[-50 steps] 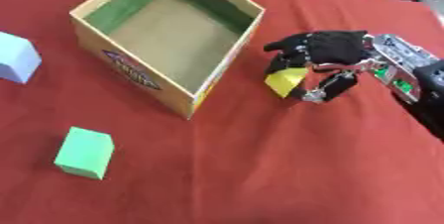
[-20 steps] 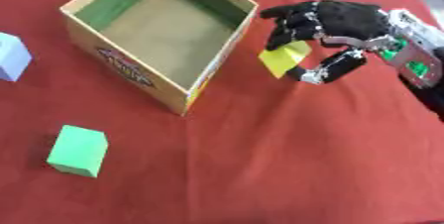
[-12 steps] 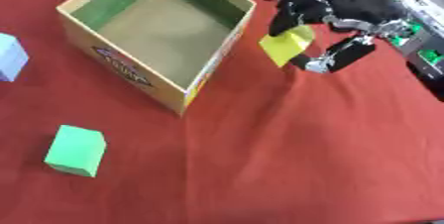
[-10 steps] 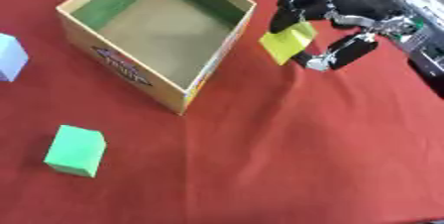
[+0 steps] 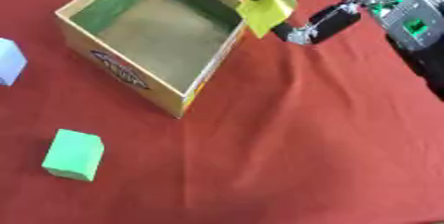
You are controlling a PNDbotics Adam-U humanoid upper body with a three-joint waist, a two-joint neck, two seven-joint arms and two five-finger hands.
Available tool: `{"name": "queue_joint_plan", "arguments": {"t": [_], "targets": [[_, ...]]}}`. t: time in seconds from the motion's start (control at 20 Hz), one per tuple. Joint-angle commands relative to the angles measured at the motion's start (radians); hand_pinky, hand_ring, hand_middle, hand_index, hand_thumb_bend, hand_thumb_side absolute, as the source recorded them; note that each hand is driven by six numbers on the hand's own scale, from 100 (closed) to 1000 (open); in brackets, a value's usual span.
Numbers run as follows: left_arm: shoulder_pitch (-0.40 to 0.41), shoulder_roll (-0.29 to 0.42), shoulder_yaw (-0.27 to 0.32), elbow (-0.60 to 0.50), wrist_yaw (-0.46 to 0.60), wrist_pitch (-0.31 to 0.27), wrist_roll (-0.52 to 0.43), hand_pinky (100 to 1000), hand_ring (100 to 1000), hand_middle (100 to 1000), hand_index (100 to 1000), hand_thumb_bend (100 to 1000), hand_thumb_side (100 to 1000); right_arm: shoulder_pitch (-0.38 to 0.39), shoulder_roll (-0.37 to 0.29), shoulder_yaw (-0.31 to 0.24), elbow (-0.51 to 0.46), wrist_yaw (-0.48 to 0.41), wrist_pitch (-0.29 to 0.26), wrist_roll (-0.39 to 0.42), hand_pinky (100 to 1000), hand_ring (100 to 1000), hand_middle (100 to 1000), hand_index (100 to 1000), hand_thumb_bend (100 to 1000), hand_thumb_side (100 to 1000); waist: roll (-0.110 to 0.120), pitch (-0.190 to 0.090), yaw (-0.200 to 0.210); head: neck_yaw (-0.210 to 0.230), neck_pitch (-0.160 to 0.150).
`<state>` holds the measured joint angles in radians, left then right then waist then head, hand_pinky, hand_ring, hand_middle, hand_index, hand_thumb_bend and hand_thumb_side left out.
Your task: Pick up objects on the table and place them in the box.
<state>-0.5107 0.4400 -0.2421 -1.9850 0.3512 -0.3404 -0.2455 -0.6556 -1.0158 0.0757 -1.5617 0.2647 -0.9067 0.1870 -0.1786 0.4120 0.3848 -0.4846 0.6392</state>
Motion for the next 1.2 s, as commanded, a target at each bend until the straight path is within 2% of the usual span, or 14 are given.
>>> {"name": "queue_joint_plan", "arguments": {"t": [0.05, 0.45, 0.55, 0.6, 0.65, 0.7, 1.05, 1.15, 1.2], "targets": [[-0.019, 0.019, 0.006, -0.015, 0.017, -0.010, -0.003, 863, 869, 784, 835, 100, 566, -0.037, -0.020, -0.028, 0.040, -0.058, 0.000, 0.027, 761, 1000, 307, 589, 100, 202, -0.009, -0.046, 0.013, -0.032, -0.020], [-0.066, 0.010, 0.001, -0.015, 0.060, -0.019, -0.016, 861, 866, 781, 835, 100, 566, -0.132, 0.023, -0.065, 0.176, -0.177, 0.000, 0.109, 757, 1000, 303, 583, 100, 182, -0.020, -0.048, 0.088, -0.104, -0.021], [-0.080, 0.008, 0.001, -0.015, 0.072, -0.020, -0.020, 861, 865, 781, 835, 100, 566, -0.166, 0.040, -0.071, 0.209, -0.208, 0.000, 0.138, 751, 1000, 304, 583, 100, 167, -0.023, -0.046, 0.102, -0.123, -0.014], [-0.087, 0.006, 0.001, -0.015, 0.078, -0.021, -0.021, 860, 864, 780, 834, 100, 566, -0.180, 0.049, -0.073, 0.225, -0.222, 0.000, 0.153, 752, 1000, 305, 584, 100, 121, -0.025, -0.045, 0.108, -0.134, -0.010], [-0.094, 0.005, 0.002, -0.015, 0.083, -0.024, -0.022, 859, 863, 779, 834, 100, 566, -0.195, 0.060, -0.074, 0.241, -0.233, 0.000, 0.169, 753, 1000, 306, 584, 100, 165, -0.028, -0.043, 0.114, -0.145, -0.006], [-0.102, 0.004, 0.003, -0.015, 0.087, -0.028, -0.023, 859, 863, 779, 834, 100, 566, -0.209, 0.071, -0.075, 0.257, -0.241, 0.000, 0.186, 754, 1000, 307, 586, 100, 163, -0.030, -0.042, 0.121, -0.158, -0.003], [-0.154, -0.008, 0.005, -0.015, 0.132, -0.033, -0.023, 857, 859, 777, 833, 100, 567, -0.276, 0.132, -0.093, 0.356, -0.257, 0.000, 0.293, 765, 1000, 324, 603, 100, 164, -0.047, -0.041, 0.174, -0.227, 0.004], [-0.157, -0.010, 0.007, -0.015, 0.140, -0.031, -0.026, 857, 859, 777, 833, 100, 567, -0.283, 0.141, -0.096, 0.367, -0.252, 0.000, 0.315, 777, 1000, 342, 623, 100, 167, -0.047, -0.041, 0.182, -0.236, 0.004], [-0.157, -0.010, 0.008, -0.015, 0.143, -0.030, -0.027, 857, 860, 777, 833, 100, 567, -0.285, 0.145, -0.097, 0.373, -0.249, 0.000, 0.326, 804, 1000, 393, 675, 100, 170, -0.047, -0.042, 0.184, -0.239, 0.004]]}}
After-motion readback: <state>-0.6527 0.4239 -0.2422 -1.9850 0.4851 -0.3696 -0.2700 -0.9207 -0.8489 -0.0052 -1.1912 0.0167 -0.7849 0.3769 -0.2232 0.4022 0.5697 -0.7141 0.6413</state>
